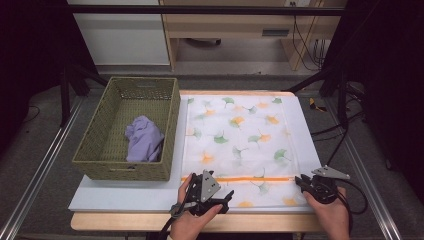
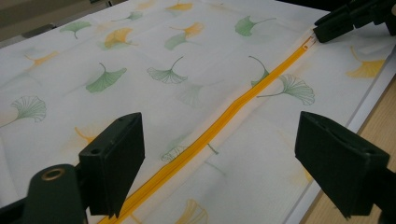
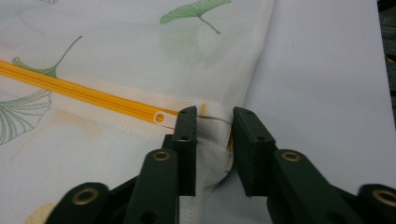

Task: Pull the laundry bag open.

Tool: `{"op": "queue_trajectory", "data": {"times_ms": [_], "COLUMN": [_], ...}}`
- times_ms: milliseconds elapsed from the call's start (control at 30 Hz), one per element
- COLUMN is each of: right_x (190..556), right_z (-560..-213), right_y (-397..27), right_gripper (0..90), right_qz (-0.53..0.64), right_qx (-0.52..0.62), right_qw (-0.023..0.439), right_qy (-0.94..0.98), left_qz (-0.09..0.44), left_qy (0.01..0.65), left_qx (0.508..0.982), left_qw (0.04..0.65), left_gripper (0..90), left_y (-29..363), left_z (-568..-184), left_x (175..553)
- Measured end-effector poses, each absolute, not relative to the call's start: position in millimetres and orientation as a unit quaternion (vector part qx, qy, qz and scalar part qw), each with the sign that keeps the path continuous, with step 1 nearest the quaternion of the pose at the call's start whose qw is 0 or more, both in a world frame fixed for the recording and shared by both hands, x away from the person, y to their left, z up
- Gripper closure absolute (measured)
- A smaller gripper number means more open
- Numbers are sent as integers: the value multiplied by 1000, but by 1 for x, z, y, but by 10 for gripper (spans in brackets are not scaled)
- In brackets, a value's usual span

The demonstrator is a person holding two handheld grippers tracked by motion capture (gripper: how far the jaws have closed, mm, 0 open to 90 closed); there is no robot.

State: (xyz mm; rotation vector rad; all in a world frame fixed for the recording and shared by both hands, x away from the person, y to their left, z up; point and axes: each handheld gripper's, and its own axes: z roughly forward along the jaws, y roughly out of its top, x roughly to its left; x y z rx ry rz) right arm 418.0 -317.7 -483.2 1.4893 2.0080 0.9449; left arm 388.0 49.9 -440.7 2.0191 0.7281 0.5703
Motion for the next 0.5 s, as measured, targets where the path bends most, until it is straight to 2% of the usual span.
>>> {"op": "queue_trajectory", "data": {"times_ms": [133,500], "right_x": [419,412], "right_z": [-480,-457], "right_y": [-311,-319], "right_gripper": [839,847], "right_qz": [328,411], "right_qx": [536,515], "right_qw": [236,249], "right_qy": [741,710], "left_qz": [230,225], "left_qy": [288,278], "left_qx": [821,817], "left_qw": [437,452], "left_gripper": [185,317], "left_y": [49,40], "left_z": [-442,-438], "left_x": [388,389]}}
